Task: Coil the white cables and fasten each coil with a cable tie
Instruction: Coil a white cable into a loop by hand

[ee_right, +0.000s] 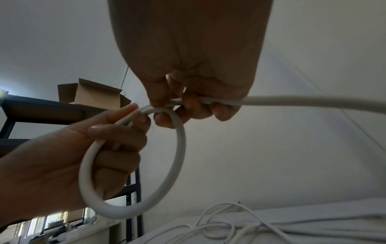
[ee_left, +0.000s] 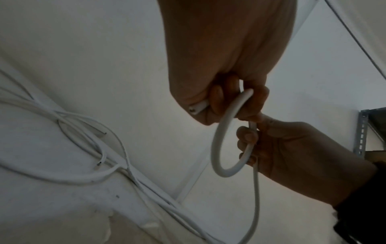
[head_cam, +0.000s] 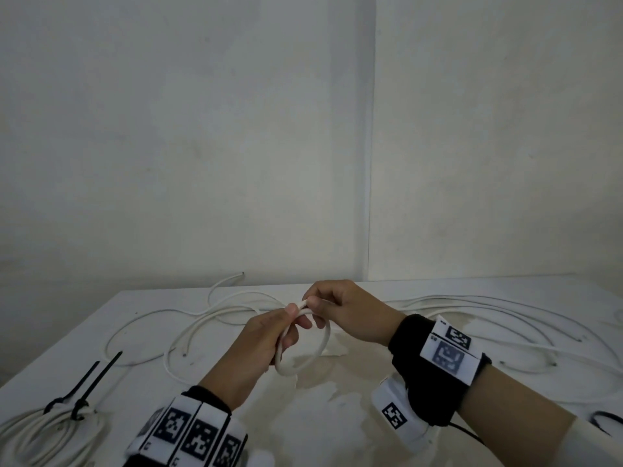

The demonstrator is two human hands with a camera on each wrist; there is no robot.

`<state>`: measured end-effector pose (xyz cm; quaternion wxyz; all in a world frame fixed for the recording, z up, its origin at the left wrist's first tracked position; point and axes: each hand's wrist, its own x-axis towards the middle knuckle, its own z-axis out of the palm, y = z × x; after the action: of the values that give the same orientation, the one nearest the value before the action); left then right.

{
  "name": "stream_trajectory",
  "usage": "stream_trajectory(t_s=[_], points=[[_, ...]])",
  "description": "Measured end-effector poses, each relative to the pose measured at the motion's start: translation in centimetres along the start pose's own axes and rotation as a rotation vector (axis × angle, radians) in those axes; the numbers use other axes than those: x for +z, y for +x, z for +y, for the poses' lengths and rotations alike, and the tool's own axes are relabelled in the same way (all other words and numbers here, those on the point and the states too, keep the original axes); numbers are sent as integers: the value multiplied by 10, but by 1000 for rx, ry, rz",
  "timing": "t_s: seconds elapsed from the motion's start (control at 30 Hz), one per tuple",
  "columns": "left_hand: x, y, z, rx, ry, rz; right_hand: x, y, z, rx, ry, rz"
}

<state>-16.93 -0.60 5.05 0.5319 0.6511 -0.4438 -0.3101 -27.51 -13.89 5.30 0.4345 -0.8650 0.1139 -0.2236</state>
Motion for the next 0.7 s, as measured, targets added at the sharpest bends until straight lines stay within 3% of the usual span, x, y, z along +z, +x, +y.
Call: stream_trajectory(t_s=[0.23,0.4,0.7], points=[[-3,3,-1,23,11,20,-6,-4,-5,54,32,42],[-6,-2,1,11,-67,10,-11,-16,-7,115,82,-12],[-12,-1,0,21,-257,-47,-10,-18,-11,182,111,113]])
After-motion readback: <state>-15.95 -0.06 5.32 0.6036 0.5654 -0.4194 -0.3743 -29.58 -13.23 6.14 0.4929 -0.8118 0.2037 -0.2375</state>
